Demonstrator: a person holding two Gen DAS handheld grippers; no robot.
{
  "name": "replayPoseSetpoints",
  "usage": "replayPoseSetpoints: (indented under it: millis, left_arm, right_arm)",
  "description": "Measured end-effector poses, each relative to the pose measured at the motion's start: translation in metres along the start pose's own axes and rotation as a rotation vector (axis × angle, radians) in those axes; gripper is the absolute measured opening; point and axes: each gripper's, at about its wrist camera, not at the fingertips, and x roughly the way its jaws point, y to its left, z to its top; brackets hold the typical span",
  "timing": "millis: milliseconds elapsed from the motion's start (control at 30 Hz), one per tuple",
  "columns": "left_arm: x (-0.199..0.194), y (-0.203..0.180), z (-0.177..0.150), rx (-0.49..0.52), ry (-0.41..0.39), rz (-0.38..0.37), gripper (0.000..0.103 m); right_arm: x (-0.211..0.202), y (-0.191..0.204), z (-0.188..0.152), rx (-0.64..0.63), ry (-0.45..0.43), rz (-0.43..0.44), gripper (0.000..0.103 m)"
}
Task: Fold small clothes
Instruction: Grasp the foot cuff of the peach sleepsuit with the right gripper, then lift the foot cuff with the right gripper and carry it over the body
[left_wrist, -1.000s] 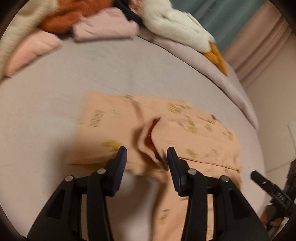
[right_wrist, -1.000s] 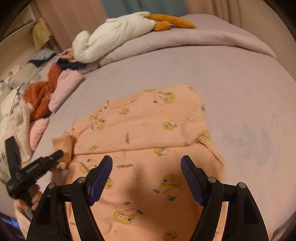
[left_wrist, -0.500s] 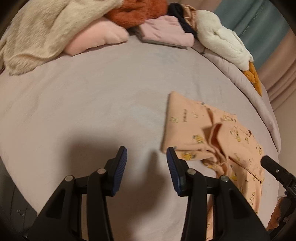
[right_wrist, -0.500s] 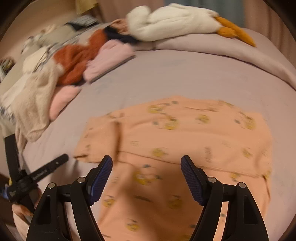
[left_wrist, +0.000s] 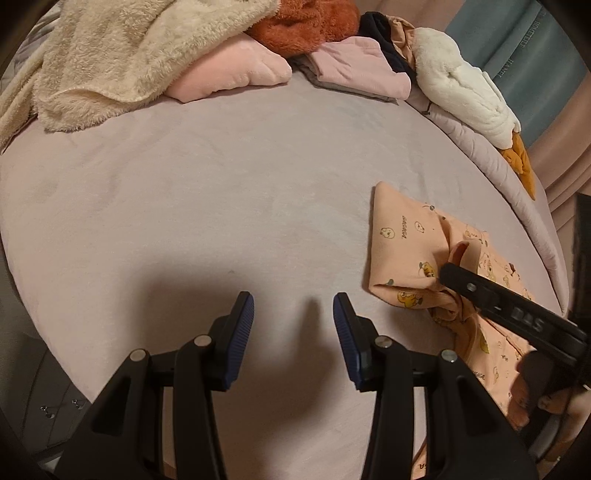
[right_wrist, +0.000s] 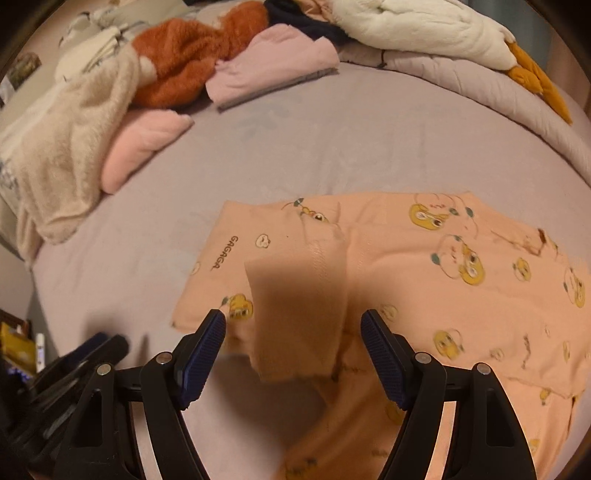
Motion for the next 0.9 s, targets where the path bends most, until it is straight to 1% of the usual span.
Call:
replayPoseSetpoints:
  millis: [100, 167, 233, 300, 367, 400, 467, 533, 700, 800, 900]
  left_arm:
    - [-0.001, 0.002, 0.001, -0.008, 0.002, -0.004, 0.044]
    - [-0.003, 0.004, 0.002, -0.011, -0.002, -0.011, 0.044]
    - [-0.003, 0.006, 0.001, -0.016, -0.003, -0.006, 0.044]
    - [-0.002, 0.009, 0.001, -0.024, -0.003, -0.006, 0.044]
    - [-0.001, 0.010, -0.001, -0.029, 0.001, -0.005, 0.044]
    - [-0.001, 0.010, -0.001, -0.030, 0.006, -0.007, 0.044]
    - [0.001, 0.011, -0.002, -0.033, 0.015, -0.008, 0.044]
    - [0.001, 0.011, -0.003, -0.033, 0.017, -0.009, 0.044]
    - [0.000, 0.011, -0.002, -0.041, 0.015, -0.019, 0.044]
    - [-0.003, 0.011, -0.002, -0.059, 0.019, -0.058, 0.043]
    - [-0.006, 0.007, -0.002, -0.051, 0.010, -0.059, 0.043]
  right_arm:
    - [0.010, 0.006, 0.001, 0.001, 0.016, 0.002, 0.076]
    - [0.015, 0.009, 0.000, -0.017, 0.011, -0.031, 0.076]
    - [0.018, 0.010, 0.002, -0.026, 0.006, -0.045, 0.076]
    - [0.020, 0.008, 0.002, -0.023, 0.002, -0.035, 0.063]
    - [0.018, 0.004, 0.003, -0.014, -0.005, -0.040, 0.046]
    - [0.015, 0.000, 0.004, -0.006, -0.015, -0.030, 0.043]
    - [0.011, -0.006, 0.006, 0.013, -0.024, -0.008, 0.030]
    - [0.001, -0.012, 0.008, 0.022, -0.051, 0.008, 0.025]
    - [-0.031, -0.018, 0.014, 0.022, -0.149, 0.058, 0.022]
    - [-0.050, -0.021, 0.020, 0.023, -0.205, 0.085, 0.021]
    - [-0.065, -0.024, 0.024, 0.025, -0.249, 0.099, 0.021]
